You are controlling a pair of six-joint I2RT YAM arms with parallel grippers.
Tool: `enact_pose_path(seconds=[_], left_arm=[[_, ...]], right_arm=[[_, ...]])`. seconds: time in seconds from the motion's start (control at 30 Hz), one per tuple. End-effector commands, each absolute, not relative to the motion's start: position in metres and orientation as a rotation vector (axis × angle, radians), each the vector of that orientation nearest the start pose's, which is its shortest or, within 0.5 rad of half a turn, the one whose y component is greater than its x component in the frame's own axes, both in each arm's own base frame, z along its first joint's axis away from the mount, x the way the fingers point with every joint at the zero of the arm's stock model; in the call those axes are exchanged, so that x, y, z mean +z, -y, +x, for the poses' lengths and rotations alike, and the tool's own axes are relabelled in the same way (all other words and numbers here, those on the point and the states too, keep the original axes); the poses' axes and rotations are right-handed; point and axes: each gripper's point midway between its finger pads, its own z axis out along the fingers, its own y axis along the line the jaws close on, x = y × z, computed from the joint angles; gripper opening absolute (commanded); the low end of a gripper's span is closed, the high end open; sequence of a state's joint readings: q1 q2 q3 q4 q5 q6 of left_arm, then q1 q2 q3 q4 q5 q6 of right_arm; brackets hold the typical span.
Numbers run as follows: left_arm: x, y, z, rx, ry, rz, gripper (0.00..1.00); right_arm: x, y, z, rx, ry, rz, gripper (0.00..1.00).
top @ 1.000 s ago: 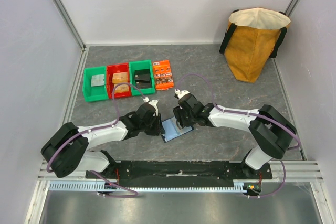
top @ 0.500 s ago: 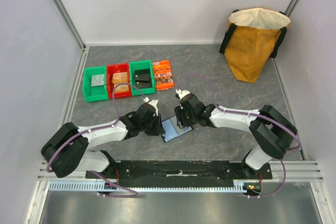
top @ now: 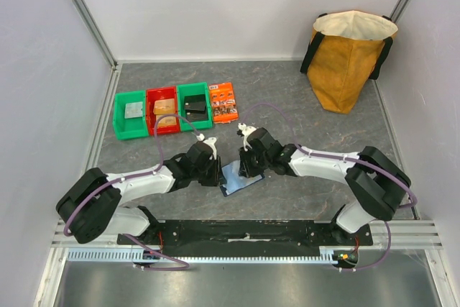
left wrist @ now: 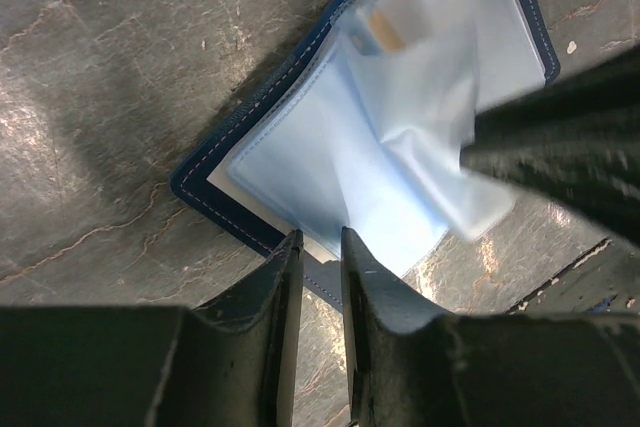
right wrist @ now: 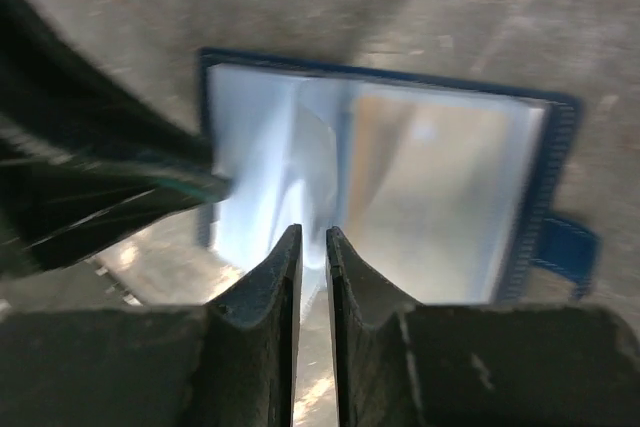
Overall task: Take the credit cards out of the card holder
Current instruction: Remove the credit card from the card holder.
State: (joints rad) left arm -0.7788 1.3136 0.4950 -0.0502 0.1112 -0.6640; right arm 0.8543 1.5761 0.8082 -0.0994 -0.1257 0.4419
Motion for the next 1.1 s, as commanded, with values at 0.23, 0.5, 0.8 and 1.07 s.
enact_pose_path(seconds=[0.23,0.5,0.8,1.07], left_arm=[[0.022,0.241,0.177,-0.752,-2.561,0.219,0.28],[0.053,0.233,0.185,-0.805,-2.413,0.079,0.36],[0.085,0.237,0.191,-0.877,-2.311,0.064,0.38],[0.074,0.262,0.200,-0.851,-2.393,0.219,0.36]], right_arm=[[0.095,-0.352,0.188,1.079,-2.354,-0.712,0.16],[0.083,-0.354,0.171,1.076,-2.405,-0.872,0.31],[0.083,-0.302,0.217,0.656,-2.396,-0.569,0.47],[0.059,-0.263,0.219,0.448,-2.457,-0.421,0.62]])
